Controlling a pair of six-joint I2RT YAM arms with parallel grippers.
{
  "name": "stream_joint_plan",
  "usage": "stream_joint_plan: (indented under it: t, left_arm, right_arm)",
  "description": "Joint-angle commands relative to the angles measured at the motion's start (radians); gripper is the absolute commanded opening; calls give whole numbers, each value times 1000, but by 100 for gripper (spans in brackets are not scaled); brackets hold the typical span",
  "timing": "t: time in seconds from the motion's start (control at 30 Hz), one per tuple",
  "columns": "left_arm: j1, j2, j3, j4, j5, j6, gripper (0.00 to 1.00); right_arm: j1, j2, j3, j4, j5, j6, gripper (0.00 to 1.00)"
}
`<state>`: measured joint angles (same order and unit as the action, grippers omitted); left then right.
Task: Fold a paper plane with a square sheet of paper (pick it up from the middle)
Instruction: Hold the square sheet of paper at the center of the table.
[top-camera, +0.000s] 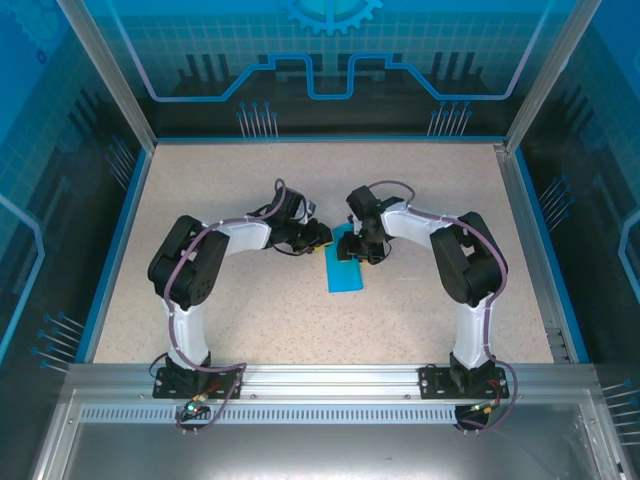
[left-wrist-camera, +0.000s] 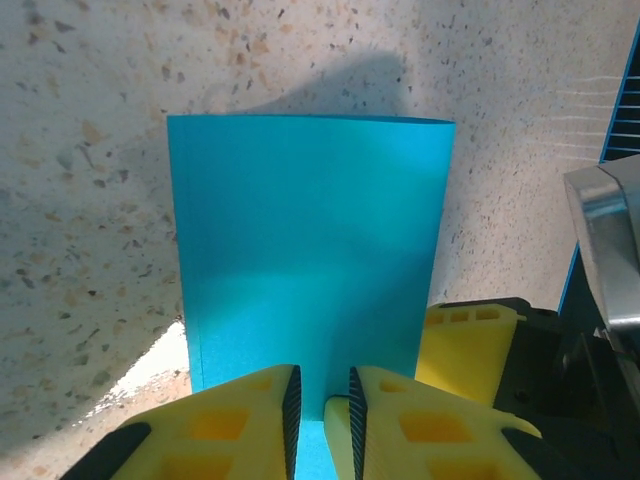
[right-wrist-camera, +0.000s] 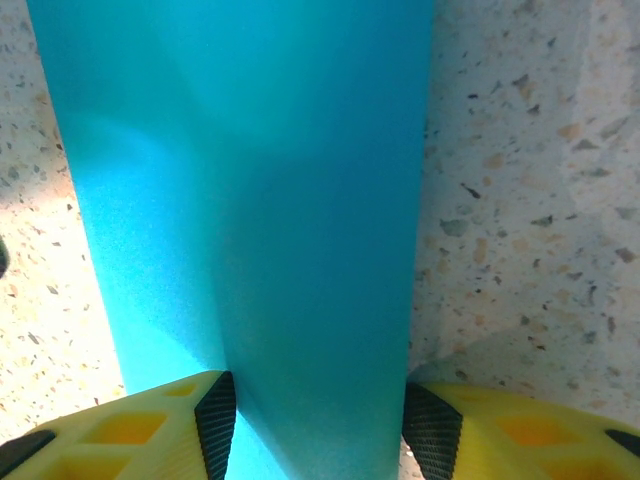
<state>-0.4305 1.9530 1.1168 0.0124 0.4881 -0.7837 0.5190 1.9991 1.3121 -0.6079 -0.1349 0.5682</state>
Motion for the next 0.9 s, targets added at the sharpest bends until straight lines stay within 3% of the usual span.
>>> stream_joint_plan:
  t: [0.0,0.87]
  left_arm:
    - [-11,17,29,-37,24,13,21]
    - [-16,74,65,-101,36,47,12]
  right_arm:
    - [13,150,-60,40,42,-1,55]
    - [12,176,-66,46,30,0,55]
